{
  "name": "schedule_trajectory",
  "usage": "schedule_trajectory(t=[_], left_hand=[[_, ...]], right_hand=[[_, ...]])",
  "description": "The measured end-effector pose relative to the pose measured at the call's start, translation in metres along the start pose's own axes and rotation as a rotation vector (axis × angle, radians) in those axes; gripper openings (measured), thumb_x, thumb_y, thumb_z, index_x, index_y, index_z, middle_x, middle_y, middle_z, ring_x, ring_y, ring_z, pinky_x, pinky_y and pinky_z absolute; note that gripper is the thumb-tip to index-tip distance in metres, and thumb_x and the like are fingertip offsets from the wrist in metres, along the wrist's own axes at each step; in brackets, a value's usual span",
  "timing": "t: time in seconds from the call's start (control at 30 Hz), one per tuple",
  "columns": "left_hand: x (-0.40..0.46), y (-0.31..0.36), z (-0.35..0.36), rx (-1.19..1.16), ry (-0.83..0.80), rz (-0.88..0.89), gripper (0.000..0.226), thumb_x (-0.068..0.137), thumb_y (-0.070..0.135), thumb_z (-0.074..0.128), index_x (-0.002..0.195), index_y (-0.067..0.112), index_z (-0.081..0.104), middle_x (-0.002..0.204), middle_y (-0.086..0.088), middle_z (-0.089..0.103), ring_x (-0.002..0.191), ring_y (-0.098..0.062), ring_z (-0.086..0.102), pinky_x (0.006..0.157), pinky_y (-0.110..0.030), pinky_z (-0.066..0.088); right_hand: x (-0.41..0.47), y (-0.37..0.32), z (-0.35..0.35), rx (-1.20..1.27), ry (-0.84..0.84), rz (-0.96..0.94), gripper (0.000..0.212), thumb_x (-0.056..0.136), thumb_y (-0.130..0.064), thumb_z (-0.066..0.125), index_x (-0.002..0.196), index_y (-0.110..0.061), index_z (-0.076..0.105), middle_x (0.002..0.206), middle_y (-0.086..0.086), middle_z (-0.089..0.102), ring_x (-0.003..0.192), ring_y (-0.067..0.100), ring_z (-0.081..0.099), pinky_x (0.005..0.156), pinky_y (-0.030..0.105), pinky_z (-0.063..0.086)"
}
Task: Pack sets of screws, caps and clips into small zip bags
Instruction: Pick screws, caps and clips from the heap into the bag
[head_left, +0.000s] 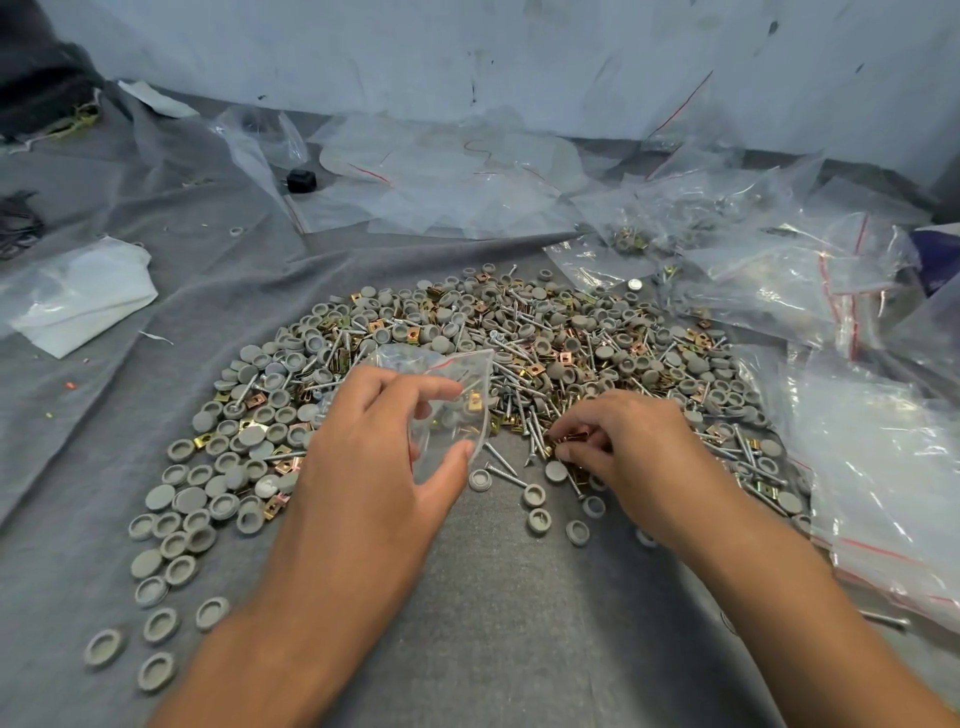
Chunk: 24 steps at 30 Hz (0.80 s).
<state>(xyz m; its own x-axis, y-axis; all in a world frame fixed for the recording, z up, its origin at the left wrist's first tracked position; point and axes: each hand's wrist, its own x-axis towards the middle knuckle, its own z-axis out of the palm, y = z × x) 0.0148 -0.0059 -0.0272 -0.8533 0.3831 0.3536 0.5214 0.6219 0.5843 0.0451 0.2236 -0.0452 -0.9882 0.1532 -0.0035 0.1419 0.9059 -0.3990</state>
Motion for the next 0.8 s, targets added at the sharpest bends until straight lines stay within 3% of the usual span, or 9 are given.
schedule_trajectory(t=[0.1, 0.2, 0.37, 0.47, 0.67, 0.73, 0.8], left_hand=[[0.000, 0.000, 0.001, -0.005, -0.006, -0.004, 0.041, 0.081, 0.046, 0.064, 0.121, 0.045, 0.054, 0.103, 0.031, 0.041, 0.100, 0.016, 0.045, 0.084, 0.003, 0.036], [-0.001, -0.001, 0.002, -0.002, -0.015, -0.009, 0.041, 0.081, 0.047, 0.063, 0.121, 0.047, 0.052, 0.104, 0.032, 0.041, 0.101, 0.016, 0.045, 0.083, 0.002, 0.037], [-0.001, 0.001, 0.001, -0.011, -0.018, -0.008, 0.040, 0.081, 0.048, 0.062, 0.119, 0.049, 0.051, 0.103, 0.032, 0.041, 0.102, 0.018, 0.044, 0.078, -0.001, 0.040], [-0.001, 0.001, 0.001, -0.017, -0.020, -0.013, 0.040, 0.081, 0.047, 0.062, 0.120, 0.047, 0.053, 0.103, 0.032, 0.041, 0.102, 0.018, 0.044, 0.082, 0.001, 0.038], [-0.002, 0.002, -0.001, -0.021, -0.022, -0.019, 0.039, 0.081, 0.045, 0.064, 0.119, 0.045, 0.054, 0.101, 0.031, 0.041, 0.100, 0.014, 0.046, 0.086, 0.001, 0.034], [-0.003, 0.001, -0.001, -0.017, -0.024, -0.017, 0.038, 0.082, 0.044, 0.065, 0.119, 0.045, 0.055, 0.102, 0.030, 0.041, 0.099, 0.012, 0.046, 0.084, 0.000, 0.035], [-0.003, 0.000, 0.000, -0.014, -0.017, -0.014, 0.038, 0.082, 0.042, 0.067, 0.119, 0.043, 0.057, 0.102, 0.030, 0.041, 0.098, 0.011, 0.047, 0.083, 0.000, 0.035]], right_hand=[[0.001, -0.003, 0.002, -0.099, -0.014, -0.050, 0.019, 0.090, -0.042, 0.071, 0.109, -0.039, 0.072, 0.092, -0.019, 0.054, 0.078, -0.002, 0.052, 0.067, 0.010, 0.042], [-0.004, -0.005, 0.003, -0.107, 0.019, -0.085, 0.007, 0.091, -0.039, 0.070, 0.097, -0.037, 0.069, 0.093, -0.019, 0.056, 0.084, 0.003, 0.058, 0.075, 0.023, 0.053], [-0.006, -0.007, -0.005, 0.029, -0.003, -0.051, 0.002, 0.094, -0.043, 0.062, 0.094, -0.045, 0.062, 0.097, -0.024, 0.052, 0.087, -0.003, 0.053, 0.071, 0.013, 0.040], [-0.008, -0.009, -0.004, -0.119, -0.034, -0.081, 0.016, 0.092, -0.047, 0.064, 0.107, -0.044, 0.065, 0.099, -0.023, 0.056, 0.091, 0.000, 0.054, 0.078, 0.020, 0.048], [-0.009, -0.010, -0.007, -0.134, -0.028, -0.098, 0.003, 0.093, -0.046, 0.061, 0.095, -0.044, 0.060, 0.098, -0.024, 0.053, 0.091, 0.000, 0.054, 0.078, 0.028, 0.051], [-0.010, -0.009, -0.010, -0.015, 0.032, -0.115, 0.003, 0.093, -0.046, 0.057, 0.090, -0.045, 0.057, 0.095, -0.026, 0.051, 0.088, -0.003, 0.052, 0.077, 0.023, 0.046], [-0.012, -0.011, -0.011, 0.140, 0.215, -0.231, 0.002, 0.093, -0.040, 0.058, 0.092, -0.039, 0.059, 0.094, -0.023, 0.052, 0.089, -0.003, 0.054, 0.077, 0.015, 0.042]])
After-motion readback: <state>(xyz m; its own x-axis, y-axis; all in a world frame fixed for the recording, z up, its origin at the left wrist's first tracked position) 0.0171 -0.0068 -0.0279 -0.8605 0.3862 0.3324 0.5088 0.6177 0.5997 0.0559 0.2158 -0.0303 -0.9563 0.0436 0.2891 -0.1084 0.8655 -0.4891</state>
